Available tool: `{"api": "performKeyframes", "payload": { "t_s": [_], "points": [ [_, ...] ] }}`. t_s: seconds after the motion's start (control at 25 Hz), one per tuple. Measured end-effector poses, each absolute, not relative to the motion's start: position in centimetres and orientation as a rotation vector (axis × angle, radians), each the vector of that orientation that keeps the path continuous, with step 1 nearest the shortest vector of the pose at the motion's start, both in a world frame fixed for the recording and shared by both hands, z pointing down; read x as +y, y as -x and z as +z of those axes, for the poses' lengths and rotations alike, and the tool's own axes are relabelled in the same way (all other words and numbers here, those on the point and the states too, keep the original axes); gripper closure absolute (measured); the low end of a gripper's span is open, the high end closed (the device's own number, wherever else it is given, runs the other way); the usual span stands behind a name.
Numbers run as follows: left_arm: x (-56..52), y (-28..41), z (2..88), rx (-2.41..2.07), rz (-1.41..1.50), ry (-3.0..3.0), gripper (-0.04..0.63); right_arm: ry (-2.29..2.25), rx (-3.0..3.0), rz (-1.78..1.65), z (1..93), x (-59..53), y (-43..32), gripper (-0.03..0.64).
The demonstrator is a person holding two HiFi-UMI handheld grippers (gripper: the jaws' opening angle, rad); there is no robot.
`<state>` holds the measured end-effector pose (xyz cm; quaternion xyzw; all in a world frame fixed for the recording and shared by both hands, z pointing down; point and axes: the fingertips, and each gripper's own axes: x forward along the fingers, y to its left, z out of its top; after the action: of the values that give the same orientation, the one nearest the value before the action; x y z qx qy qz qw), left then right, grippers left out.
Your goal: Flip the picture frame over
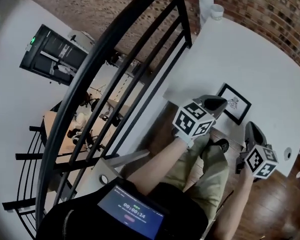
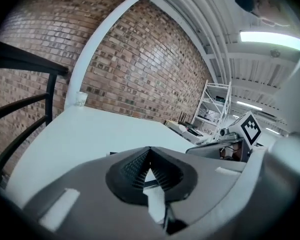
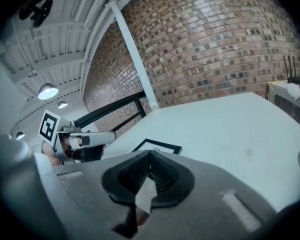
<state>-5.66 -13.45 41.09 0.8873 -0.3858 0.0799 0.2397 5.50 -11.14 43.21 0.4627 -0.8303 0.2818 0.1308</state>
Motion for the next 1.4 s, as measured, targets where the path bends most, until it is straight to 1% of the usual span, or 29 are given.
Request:
{"api": "performKeyframes", "payload": {
  "t_s": [0.4,0.72,1.08,1.4],
  "points": [
    [-5.7,6.1,32.3,-1.02,0.09,-2.507,0.58,-1.351,-2.577,0.712,32.9,-3.6,-2.4,0.627],
    [-0.8,8.3,26.2,-1.065,-0.035,-2.578,0.58,-1.36,-2.682,0.614,27.2,1.9,0.4,0.627],
    [3.7,8.7,24.1,-1.083,-0.038,-2.645,0.58,-1.343,-2.719,0.482,24.9,5.8,2.8,0.627],
    [5.5,6.6,22.2,-1.072,-0.017,-2.723,0.58,-1.396,-2.727,0.388,23.5,7.7,1.4,0.626]
  ]
}}
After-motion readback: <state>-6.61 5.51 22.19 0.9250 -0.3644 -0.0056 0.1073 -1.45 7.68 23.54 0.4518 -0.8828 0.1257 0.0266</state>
